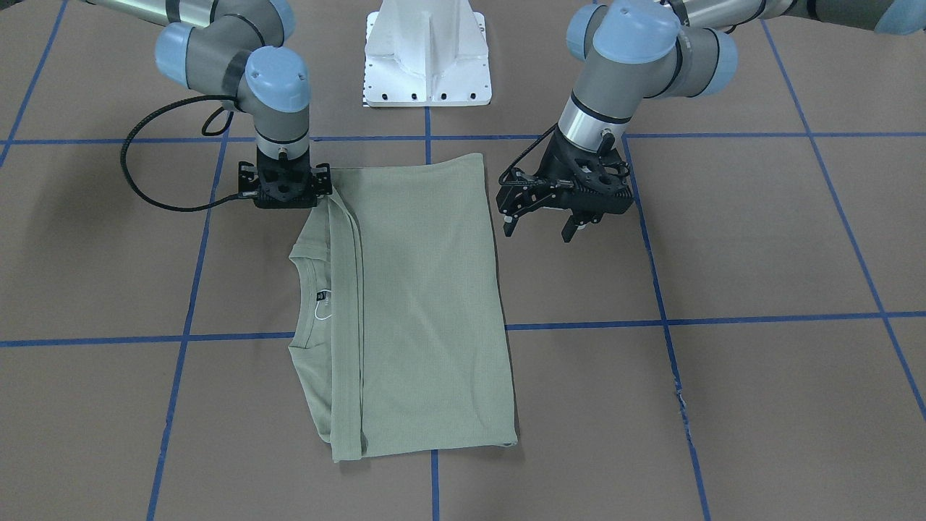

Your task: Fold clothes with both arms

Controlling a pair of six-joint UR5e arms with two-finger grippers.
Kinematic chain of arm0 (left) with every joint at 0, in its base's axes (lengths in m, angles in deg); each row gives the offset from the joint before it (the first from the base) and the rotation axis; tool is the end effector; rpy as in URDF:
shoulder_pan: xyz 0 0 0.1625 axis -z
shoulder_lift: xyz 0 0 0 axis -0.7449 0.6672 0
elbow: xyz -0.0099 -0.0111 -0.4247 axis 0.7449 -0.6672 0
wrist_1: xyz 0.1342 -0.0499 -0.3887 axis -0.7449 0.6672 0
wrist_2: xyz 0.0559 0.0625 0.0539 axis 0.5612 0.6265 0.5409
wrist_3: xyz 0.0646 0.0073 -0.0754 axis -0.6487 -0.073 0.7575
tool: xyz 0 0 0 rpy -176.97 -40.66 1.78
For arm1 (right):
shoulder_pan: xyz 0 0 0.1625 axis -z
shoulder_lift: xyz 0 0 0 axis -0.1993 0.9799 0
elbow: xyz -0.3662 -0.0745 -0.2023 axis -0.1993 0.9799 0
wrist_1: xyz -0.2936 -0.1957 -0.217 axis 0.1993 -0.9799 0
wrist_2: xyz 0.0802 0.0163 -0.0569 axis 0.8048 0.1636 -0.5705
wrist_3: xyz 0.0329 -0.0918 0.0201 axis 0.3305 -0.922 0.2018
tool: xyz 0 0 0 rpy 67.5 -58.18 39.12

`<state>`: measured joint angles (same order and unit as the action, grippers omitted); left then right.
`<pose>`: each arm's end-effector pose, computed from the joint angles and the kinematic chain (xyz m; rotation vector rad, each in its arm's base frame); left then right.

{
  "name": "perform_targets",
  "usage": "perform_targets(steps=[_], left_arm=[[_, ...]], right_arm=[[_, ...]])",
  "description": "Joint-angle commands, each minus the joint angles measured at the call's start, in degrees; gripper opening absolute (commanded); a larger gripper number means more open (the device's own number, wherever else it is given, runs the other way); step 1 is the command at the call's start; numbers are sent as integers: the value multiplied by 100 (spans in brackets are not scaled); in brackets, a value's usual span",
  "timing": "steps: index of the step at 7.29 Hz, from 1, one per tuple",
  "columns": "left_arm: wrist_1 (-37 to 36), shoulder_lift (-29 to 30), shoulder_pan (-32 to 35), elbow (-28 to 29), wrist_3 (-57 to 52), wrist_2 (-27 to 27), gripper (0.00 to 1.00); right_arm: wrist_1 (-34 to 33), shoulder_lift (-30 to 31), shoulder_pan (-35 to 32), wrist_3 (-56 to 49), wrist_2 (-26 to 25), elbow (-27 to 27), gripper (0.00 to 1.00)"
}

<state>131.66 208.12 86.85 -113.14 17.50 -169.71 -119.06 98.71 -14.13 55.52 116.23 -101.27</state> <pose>0.4251 -0.4773 0.2208 0.2990 1.0296 -0.1519 -0.4871 -0.3585 0.3687 0.0454 -0.5381 -0.1043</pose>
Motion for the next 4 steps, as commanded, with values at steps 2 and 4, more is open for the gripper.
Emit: perform_targets(steps=[2,4], left_arm=[[-7,20,-3,-7,2,0,100],[-7,2,-3,2,-15,0,100]], right_arm=[[-20,-81,-170,-147,13,-351,100],[6,-698,-136,-147,30,35,100]])
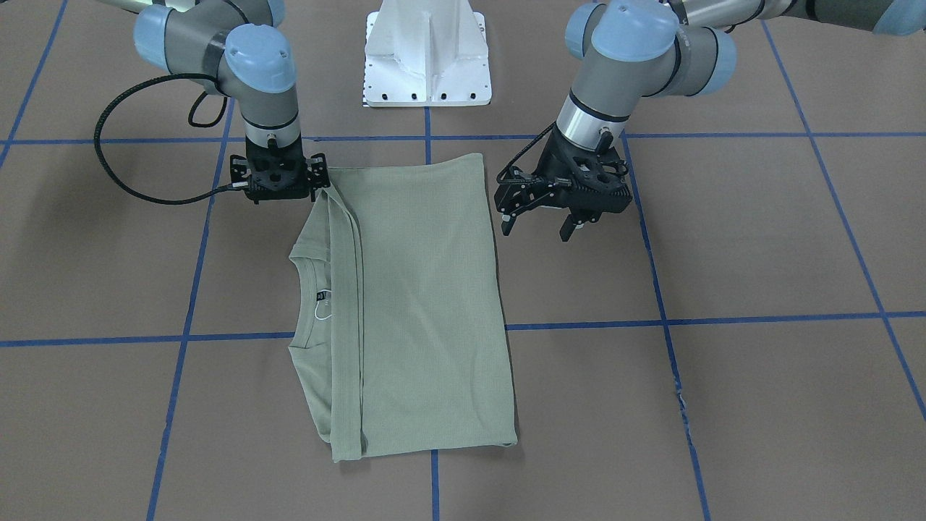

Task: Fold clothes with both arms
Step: 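Slide the right gripper along the fold toward the far end, smoothing it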

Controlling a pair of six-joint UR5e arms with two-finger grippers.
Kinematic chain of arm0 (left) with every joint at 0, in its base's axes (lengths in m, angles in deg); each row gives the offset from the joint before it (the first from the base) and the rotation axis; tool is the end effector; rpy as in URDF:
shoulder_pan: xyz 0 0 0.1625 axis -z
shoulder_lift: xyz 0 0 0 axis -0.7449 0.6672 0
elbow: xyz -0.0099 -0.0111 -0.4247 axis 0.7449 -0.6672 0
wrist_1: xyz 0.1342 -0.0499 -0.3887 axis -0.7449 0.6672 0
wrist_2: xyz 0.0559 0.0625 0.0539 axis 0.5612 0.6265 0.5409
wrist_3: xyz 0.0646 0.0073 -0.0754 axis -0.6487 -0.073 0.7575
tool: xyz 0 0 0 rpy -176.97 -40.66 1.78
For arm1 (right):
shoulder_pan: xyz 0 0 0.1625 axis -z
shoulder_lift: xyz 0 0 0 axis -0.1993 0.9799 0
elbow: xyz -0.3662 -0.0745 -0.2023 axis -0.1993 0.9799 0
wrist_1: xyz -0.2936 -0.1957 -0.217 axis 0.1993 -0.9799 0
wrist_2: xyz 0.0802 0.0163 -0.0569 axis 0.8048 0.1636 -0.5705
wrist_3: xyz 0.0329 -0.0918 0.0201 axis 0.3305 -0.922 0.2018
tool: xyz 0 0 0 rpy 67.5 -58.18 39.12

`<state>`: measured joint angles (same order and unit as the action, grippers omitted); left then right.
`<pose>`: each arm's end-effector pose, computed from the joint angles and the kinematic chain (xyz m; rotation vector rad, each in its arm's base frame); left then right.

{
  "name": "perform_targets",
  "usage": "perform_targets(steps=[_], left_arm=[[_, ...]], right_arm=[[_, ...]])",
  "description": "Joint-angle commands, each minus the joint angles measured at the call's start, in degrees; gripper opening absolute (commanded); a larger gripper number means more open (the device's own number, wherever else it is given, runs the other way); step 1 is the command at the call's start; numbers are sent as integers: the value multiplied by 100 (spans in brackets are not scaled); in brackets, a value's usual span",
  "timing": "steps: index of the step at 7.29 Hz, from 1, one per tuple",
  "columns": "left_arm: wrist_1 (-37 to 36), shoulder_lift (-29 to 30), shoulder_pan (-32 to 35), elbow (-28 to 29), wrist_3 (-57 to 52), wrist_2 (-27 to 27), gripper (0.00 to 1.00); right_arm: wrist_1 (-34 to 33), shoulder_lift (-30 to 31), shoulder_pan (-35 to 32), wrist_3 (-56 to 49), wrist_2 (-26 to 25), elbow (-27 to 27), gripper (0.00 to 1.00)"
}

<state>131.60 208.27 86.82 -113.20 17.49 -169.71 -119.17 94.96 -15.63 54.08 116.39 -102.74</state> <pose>0.4253 -0.4770 0.2189 0.3002 1.0318 -0.1508 -0.4833 -0.3738 0.3185 0.1009 -0.6152 -0.1130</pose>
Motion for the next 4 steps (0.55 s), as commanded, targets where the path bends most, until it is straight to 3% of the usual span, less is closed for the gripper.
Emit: perform_targets(steps=[1,4], left_arm=[[8,-22,0,7,-14,0,100],[8,-22,0,7,-5,0,100]], right_arm=[[17,-333,75,-3,31,157,100],[-18,-272,348,-3,14,279,100]])
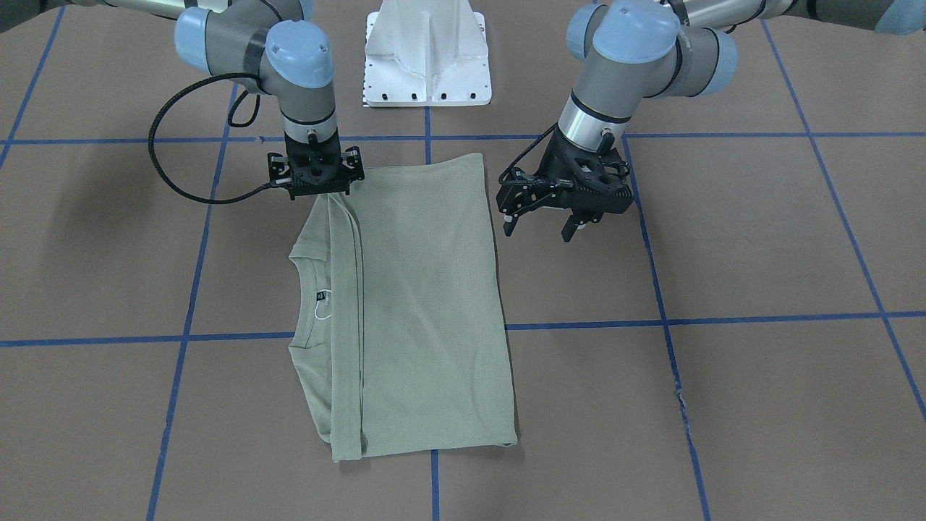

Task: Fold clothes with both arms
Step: 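Slide the right gripper along the fold toward the far end, smoothing it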

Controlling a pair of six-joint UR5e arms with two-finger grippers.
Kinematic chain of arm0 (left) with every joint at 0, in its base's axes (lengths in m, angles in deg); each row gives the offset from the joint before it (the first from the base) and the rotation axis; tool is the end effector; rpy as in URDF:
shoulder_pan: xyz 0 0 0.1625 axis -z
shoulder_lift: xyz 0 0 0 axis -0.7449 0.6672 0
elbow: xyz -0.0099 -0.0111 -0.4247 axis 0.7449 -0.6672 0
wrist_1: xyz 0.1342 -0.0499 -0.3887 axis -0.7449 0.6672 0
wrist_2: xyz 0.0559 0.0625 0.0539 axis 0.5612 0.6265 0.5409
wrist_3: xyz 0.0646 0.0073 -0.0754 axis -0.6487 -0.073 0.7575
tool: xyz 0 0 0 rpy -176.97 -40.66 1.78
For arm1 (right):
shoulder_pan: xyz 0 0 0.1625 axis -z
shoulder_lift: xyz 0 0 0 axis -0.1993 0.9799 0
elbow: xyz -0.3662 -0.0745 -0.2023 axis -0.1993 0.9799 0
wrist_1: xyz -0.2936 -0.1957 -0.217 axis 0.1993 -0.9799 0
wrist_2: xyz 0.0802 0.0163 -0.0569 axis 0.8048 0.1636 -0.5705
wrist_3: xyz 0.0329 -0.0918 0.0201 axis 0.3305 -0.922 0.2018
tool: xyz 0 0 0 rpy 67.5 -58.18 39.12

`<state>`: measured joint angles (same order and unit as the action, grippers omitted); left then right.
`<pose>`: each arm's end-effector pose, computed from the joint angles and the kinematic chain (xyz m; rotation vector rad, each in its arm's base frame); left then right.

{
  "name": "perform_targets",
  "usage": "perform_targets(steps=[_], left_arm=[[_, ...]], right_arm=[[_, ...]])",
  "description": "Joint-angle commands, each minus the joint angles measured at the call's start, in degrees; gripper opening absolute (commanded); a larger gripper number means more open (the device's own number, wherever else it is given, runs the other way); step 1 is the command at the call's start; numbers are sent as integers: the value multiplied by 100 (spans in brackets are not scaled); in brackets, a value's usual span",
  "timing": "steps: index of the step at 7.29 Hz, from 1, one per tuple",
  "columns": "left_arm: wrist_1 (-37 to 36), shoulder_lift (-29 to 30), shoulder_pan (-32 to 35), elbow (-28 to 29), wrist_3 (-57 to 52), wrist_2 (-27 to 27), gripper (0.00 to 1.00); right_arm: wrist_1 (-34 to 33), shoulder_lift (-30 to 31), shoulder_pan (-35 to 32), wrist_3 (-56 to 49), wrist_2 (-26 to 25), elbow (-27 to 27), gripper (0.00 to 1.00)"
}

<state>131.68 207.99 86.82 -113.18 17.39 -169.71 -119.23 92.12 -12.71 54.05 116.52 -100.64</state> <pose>0.4251 -0.4769 0.2219 0.2991 1.0283 -0.1500 -0.5164 -0.3550 0.3042 0.0891 -0.6293 -0.1646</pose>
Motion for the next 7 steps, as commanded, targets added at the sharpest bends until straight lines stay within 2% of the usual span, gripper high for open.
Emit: perform_targets(steps=[1,5,7], left_arm=[[0,6,0,6,5,0,100],[9,24,-9,32,5,0,100],[9,41,-26,23,13,0,100]], right_arm=[[23,3,64,0,1,208,100],[-12,64,-40,-122,53,227,100],[41,440,-164,-211,133,175,100]])
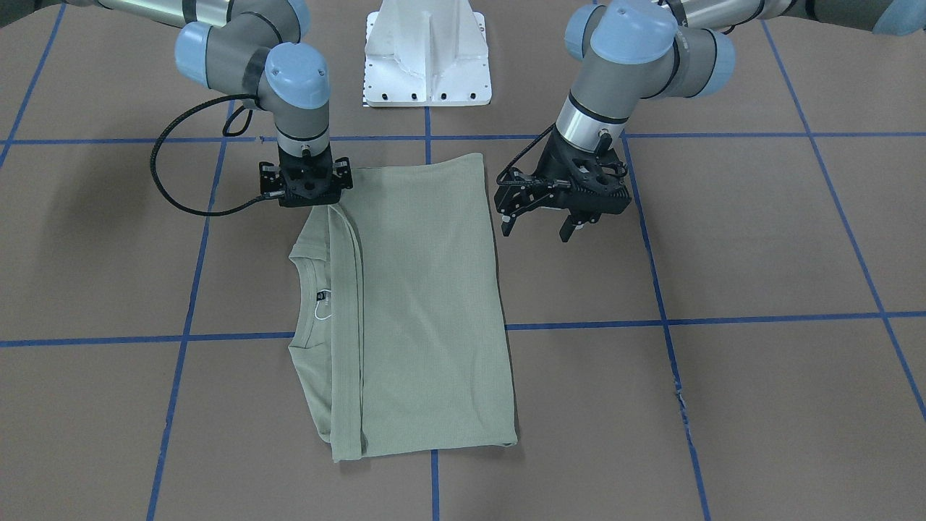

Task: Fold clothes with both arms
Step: 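Slide the right gripper along the fold toward the far end, smoothing it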

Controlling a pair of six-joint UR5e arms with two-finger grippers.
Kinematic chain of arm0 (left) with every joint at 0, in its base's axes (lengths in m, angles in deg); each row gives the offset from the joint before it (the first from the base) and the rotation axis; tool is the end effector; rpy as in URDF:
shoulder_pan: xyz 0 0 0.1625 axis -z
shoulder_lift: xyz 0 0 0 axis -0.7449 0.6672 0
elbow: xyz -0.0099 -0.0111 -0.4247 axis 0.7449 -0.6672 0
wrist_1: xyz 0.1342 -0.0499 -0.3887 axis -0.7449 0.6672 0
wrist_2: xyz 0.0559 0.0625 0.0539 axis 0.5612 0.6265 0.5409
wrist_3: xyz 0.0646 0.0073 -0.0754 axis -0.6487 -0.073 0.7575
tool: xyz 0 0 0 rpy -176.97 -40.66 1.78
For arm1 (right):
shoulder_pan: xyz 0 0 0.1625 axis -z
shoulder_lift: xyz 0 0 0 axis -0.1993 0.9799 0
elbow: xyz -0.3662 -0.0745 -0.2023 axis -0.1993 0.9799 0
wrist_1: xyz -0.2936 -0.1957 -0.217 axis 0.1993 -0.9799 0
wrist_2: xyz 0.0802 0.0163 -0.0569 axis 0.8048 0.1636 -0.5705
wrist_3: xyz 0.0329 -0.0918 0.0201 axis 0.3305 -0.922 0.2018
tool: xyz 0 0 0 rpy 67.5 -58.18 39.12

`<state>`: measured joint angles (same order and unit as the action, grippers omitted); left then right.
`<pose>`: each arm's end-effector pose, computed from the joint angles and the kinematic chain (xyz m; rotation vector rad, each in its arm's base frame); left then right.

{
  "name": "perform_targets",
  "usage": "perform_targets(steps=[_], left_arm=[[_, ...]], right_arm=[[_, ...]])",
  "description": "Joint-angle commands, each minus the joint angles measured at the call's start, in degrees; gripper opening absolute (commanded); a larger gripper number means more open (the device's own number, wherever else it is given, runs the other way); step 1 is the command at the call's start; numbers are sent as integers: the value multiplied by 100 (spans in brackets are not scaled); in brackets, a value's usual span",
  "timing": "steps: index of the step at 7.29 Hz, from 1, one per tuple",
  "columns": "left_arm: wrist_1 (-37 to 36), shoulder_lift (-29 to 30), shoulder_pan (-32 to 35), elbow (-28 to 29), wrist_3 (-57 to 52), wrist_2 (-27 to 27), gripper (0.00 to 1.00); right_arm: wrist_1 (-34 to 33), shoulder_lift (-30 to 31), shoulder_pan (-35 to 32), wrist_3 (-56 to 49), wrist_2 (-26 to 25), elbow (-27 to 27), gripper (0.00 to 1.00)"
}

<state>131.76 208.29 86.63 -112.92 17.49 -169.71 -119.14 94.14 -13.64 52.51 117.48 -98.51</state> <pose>0.4280 -0.4765 0.2203 0.2975 1.0308 -0.1482 -0.5135 -0.3630 0.3417 0.0532 -0.5734 -0.1725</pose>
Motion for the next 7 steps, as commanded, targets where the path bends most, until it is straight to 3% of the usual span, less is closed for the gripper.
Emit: perform_targets(steps=[1,4,6,7], left_arm=[[1,11,-7,5,-5,0,100],[-7,11,-7,-21,-6,0,100],[-16,11,-7,-30,-6,0,100],[-16,2,2,-30,-6,0,100]], right_arm=[[32,440,-149,-118,36,-169,100],[32,654,-385,-233,167,-452,100],[-37,68,-676,-346,283,-330,100],[-21,-327,-738,-356,274,-15,100]])
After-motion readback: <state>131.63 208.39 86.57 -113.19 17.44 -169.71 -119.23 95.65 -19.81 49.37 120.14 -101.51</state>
